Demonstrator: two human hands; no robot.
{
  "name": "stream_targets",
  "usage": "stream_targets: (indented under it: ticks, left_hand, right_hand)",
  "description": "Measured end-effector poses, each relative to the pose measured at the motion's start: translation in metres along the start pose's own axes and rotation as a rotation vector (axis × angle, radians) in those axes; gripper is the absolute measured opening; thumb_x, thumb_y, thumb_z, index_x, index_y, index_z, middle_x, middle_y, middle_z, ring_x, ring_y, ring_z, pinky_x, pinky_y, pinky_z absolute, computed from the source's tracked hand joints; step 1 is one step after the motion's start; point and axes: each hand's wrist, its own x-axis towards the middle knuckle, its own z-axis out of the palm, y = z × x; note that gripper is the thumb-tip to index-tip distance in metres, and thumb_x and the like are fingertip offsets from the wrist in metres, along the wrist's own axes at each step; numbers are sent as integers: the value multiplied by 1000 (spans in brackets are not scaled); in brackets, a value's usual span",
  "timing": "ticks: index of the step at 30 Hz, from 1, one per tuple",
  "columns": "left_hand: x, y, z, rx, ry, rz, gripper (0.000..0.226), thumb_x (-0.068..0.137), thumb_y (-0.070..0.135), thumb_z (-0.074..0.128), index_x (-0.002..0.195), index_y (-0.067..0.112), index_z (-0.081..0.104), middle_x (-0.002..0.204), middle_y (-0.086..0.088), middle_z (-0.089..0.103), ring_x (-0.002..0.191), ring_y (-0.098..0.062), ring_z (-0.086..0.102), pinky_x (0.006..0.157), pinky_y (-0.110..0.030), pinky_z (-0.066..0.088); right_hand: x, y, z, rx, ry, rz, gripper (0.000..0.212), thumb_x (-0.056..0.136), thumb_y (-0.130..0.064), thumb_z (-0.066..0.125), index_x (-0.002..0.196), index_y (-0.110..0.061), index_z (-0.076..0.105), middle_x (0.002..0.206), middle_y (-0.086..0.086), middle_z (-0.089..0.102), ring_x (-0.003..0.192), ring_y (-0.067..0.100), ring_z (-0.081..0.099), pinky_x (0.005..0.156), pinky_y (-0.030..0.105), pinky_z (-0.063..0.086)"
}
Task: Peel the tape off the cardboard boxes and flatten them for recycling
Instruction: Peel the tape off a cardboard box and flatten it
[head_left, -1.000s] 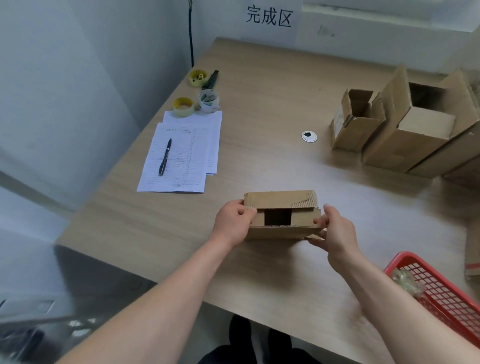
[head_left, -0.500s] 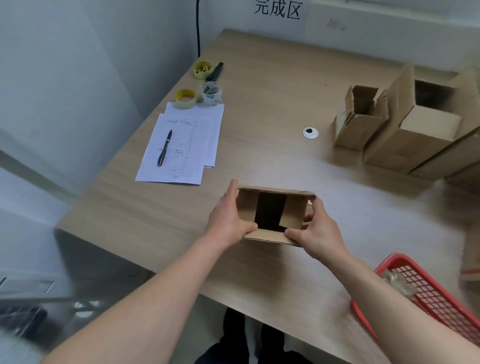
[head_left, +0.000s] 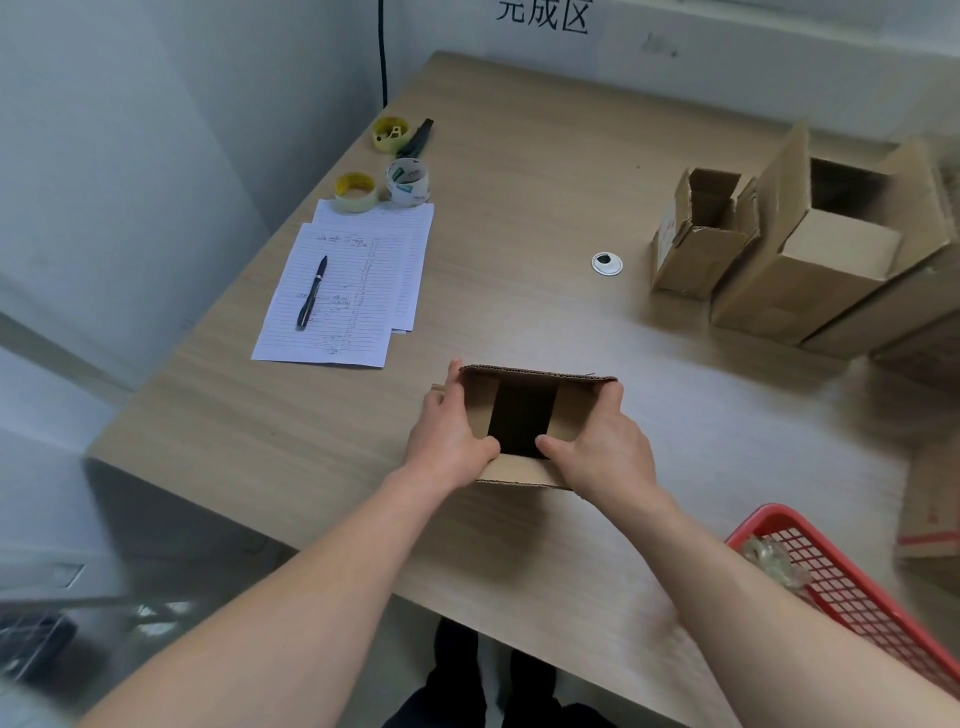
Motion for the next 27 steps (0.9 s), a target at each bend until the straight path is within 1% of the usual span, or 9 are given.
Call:
stream_targets:
  ticks: [4,8,11,14,17,20,22,24,27]
  left_hand:
    - [-5,-4,1,-88,-9,31,106,77,23,71,158,33,4,150,-5,36,136,-21,41,109,-31,38]
    - [-9,-3,-12,-161,6,90,95,75,7,62,157,30,21,153,3,40,141,-18,38,114,-28,34]
    - [-9,2,-36,-65,-13,250,83,79,-9,49,153,26,36,160,-3,31,148,-19,28,110,-10,15]
    - [-7,6,-54,137,-84,352,76,84,-13,40,147,29,46,164,-9,20,152,-24,14,116,-18,3]
    - [-10,-5,-47,297,-181,351,69,91,-8,35,148,30,45,166,-5,11,154,-28,-2,118,-25,-6]
    - [-22,-34,-20,359,-300,294,70,92,-6,35,151,32,40,167,-3,4,153,-28,-12,121,-31,-4]
    - [-31,-55,-2,393,-352,273,72,90,-5,38,152,31,38,168,-3,-1,152,-29,-16,123,-32,-2]
    - [-38,-71,11,437,-397,266,70,88,0,43,151,29,40,167,-4,-4,152,-31,-16,124,-32,-2]
    - [-38,-81,19,463,-371,236,59,85,16,53,142,32,54,167,0,6,153,-30,-3,125,-37,9]
  right_hand:
    - [-4,-1,0,110,3,9,68,76,-36,68,125,-16,26,90,7,61,83,32,58,70,38,47]
    - [-2,12,-11,548,-78,39,78,74,-21,59,144,-34,26,97,10,64,87,28,63,75,47,57]
    - [16,16,-29,949,-71,98,86,78,4,46,151,-36,26,110,12,62,90,30,66,71,46,61]
    - [26,15,-43,1138,-55,145,81,80,19,32,146,-29,37,111,7,62,88,34,71,64,38,60]
    - [30,29,-33,1041,-136,303,47,81,12,38,116,-5,63,110,21,62,86,37,71,66,40,59]
    - [22,52,-4,801,-226,398,16,81,-9,60,92,-3,69,92,18,65,76,30,66,66,38,55]
    - [13,61,15,540,-234,314,14,75,-22,70,79,-9,68,86,16,71,75,28,65,68,40,54]
    - [4,62,30,273,-249,202,12,74,-26,74,80,-18,67,89,7,71,83,24,65,76,40,54]
    - [-2,60,44,-258,-218,14,31,68,-33,69,97,-29,60,119,1,55,112,27,54,92,40,46]
